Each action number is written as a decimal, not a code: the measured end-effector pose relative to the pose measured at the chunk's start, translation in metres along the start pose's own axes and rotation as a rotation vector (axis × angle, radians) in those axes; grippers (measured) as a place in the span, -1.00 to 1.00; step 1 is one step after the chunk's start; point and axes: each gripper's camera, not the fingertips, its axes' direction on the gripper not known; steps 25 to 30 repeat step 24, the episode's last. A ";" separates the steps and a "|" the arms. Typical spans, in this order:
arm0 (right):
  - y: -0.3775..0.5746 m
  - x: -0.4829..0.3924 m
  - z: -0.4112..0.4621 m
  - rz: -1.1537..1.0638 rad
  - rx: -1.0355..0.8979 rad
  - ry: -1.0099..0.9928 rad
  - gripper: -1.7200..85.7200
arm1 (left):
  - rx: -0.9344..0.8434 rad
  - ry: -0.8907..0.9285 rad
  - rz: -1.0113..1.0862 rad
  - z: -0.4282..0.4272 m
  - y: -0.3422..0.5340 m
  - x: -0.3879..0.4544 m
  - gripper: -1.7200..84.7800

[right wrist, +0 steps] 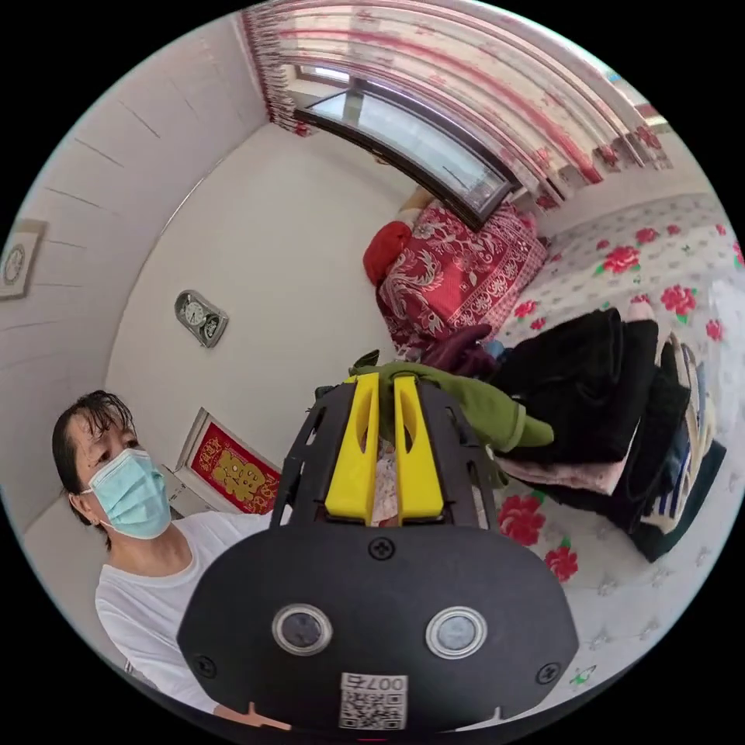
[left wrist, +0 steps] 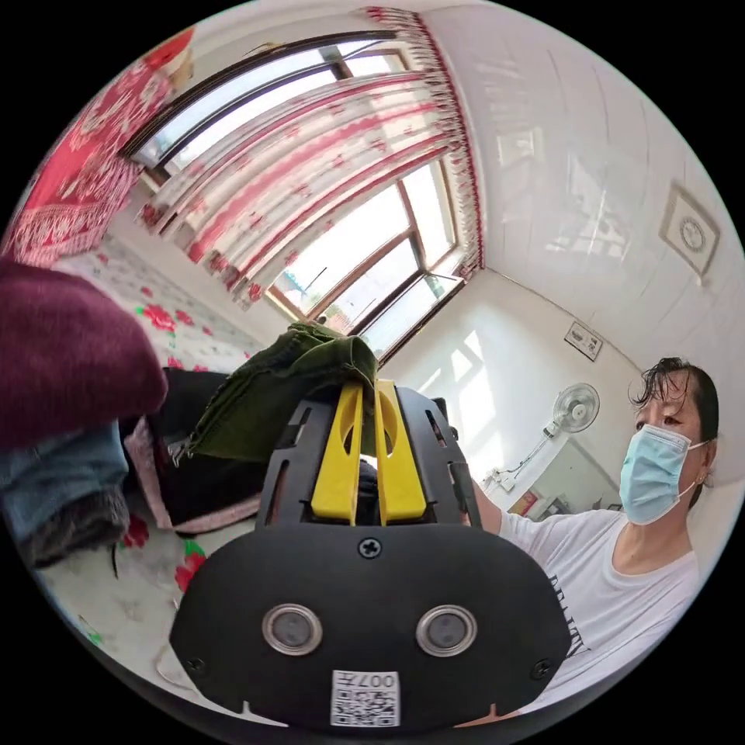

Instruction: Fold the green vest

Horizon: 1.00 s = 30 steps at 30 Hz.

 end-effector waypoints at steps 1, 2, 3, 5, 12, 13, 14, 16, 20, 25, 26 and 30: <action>-0.011 -0.007 -0.002 -0.022 0.008 0.014 -0.94 | 0.008 -0.026 0.038 0.012 -0.007 0.008 -0.97; -0.027 -0.016 -0.004 -0.051 0.021 0.046 -0.93 | 0.005 -0.038 0.044 0.019 -0.007 0.009 -0.97; -0.037 -0.016 -0.004 -0.062 0.031 0.076 -0.92 | -0.005 -0.063 0.035 0.035 -0.001 0.005 -0.96; -0.040 -0.004 0.001 -0.052 0.048 0.124 -0.91 | -0.043 -0.127 -0.025 0.063 0.022 -0.017 -0.94; 0.083 0.123 -0.005 0.197 0.055 0.384 -0.84 | -0.372 -0.526 -0.307 0.135 0.254 -0.139 -0.78; 0.102 0.136 -0.008 0.229 0.039 0.421 -0.83 | -0.439 -0.561 -0.349 0.142 0.306 -0.149 -0.77; 0.140 0.162 -0.017 0.314 0.001 0.496 -0.83 | -0.475 -0.573 -0.369 0.147 0.333 -0.152 -0.77; 0.197 0.194 -0.037 0.428 -0.049 0.609 -0.82 | -0.639 -0.616 -0.436 0.168 0.437 -0.154 -0.76; 0.291 0.222 -0.114 0.619 -0.089 0.885 -0.81 | -0.878 -0.705 -0.432 0.212 0.557 -0.125 -0.75; 0.306 0.217 -0.218 0.667 -0.068 1.196 -0.78 | -1.012 -0.690 -0.310 0.285 0.630 -0.083 -0.74; 0.306 0.217 -0.218 0.667 -0.068 1.196 -0.78 | -1.012 -0.690 -0.310 0.285 0.630 -0.083 -0.74; 0.306 0.217 -0.218 0.667 -0.068 1.196 -0.78 | -1.012 -0.690 -0.310 0.285 0.630 -0.083 -0.74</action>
